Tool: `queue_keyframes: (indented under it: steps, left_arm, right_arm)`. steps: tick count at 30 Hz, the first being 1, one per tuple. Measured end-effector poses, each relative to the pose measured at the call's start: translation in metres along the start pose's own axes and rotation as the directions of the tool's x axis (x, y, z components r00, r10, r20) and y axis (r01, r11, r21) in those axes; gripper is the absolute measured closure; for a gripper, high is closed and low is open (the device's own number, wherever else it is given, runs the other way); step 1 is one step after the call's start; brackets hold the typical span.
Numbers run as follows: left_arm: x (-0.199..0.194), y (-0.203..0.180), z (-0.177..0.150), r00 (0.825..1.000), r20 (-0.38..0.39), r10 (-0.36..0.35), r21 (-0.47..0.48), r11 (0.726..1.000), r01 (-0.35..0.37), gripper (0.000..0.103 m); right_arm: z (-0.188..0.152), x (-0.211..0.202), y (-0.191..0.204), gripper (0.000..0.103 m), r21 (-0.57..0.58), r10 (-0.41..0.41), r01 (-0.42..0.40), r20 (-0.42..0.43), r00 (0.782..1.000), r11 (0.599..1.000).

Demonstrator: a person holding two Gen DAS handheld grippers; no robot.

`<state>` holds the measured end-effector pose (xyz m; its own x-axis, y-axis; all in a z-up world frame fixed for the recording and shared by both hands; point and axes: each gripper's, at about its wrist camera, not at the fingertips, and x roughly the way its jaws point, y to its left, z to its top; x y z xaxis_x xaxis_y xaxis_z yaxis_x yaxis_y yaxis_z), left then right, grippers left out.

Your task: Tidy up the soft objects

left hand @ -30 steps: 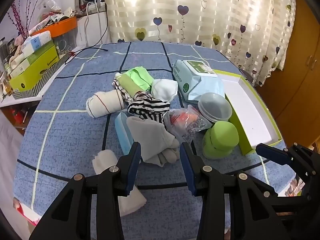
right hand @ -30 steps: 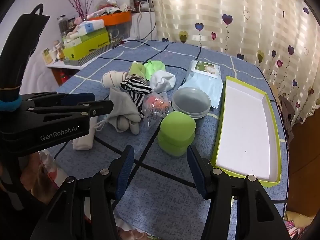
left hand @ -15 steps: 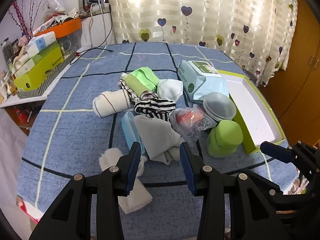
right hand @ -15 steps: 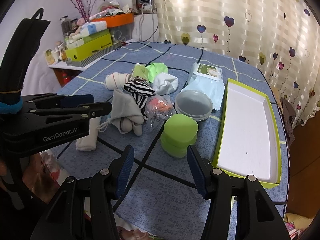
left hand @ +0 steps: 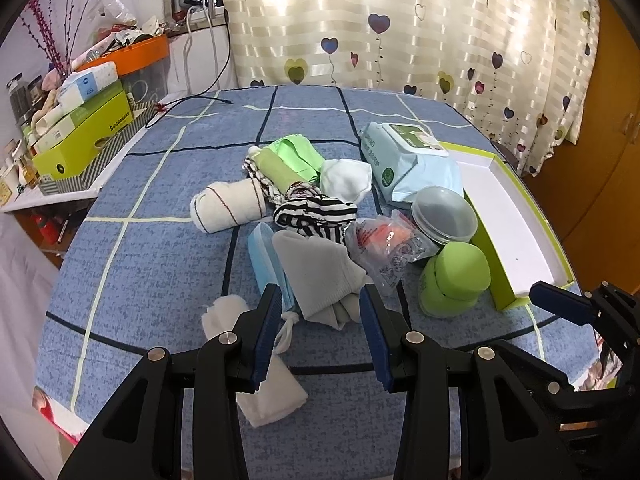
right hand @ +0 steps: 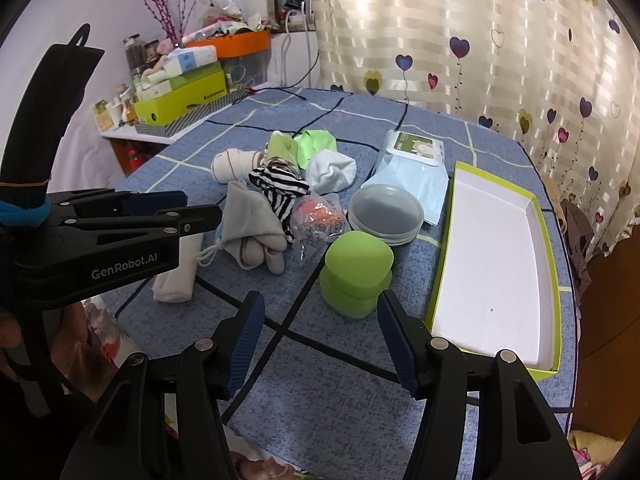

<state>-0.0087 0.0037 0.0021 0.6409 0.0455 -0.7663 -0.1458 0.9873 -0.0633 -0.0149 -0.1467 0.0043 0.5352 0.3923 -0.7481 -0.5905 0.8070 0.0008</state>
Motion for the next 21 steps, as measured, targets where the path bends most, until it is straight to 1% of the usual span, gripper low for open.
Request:
queue_keyframes:
  steps: [7, 10, 14, 21]
  left_arm:
    - [0.0039, 0.0016, -0.0004, 1.0, -0.004, -0.018, -0.017, 1.0, 0.017, 0.061]
    - [0.0059, 0.0027, -0.0002, 1.0, -0.008, -0.014, -0.024, 1.0, 0.013, 0.061]
    - [0.0076, 0.0061, -0.0004, 0.999, -0.01, -0.037, -0.042, 0.998, 0.037, 0.061]
    - [0.0056, 0.0096, 0.0002, 0.999, 0.011, -0.052, -0.053, 0.997, 0.053, 0.061]
  right_arm:
    - [-0.0006, 0.0006, -0.0039, 0.044, 0.004, 0.015, -0.015, 0.001, 1.0, 1.0]
    - [-0.0008, 0.0009, -0.005, 0.044, 0.008, 0.017, -0.017, 0.001, 1.0, 1.0]
    - [-0.0003, 0.0013, -0.0047, 0.044, 0.006, 0.018, -0.018, 0.001, 1.0, 1.0]
    - [0.0005, 0.0018, -0.0049, 0.044, 0.003, 0.022, -0.022, 0.003, 1.0, 1.0]
